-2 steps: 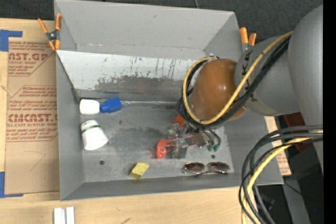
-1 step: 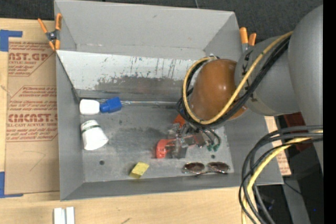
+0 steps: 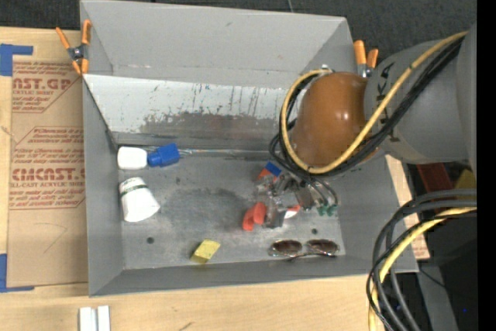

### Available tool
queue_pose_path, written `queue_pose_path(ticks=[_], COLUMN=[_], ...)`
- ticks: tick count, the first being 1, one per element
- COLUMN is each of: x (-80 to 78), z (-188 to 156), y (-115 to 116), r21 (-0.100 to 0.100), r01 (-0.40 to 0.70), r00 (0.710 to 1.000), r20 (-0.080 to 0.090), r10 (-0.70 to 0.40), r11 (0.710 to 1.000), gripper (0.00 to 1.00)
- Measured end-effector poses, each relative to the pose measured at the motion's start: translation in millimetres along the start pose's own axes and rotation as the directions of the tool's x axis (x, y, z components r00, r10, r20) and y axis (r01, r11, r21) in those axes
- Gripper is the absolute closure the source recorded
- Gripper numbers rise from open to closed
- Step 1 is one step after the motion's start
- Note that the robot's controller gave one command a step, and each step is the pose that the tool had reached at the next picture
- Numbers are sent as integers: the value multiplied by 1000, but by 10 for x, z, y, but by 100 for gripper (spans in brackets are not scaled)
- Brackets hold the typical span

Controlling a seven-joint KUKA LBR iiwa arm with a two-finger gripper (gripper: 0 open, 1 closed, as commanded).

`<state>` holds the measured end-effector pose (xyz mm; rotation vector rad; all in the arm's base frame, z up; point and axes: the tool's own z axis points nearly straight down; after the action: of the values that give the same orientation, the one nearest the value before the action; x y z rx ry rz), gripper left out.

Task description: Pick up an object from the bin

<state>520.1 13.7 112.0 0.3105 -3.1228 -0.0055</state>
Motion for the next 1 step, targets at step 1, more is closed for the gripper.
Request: queue_pose_path(ticks=[1], x=[-42], z=[-316], y=[-82], r21=[3], r01=[-6], r00=[1000], r20=[16], r10=[6], r11=[1000], gripper=[100])
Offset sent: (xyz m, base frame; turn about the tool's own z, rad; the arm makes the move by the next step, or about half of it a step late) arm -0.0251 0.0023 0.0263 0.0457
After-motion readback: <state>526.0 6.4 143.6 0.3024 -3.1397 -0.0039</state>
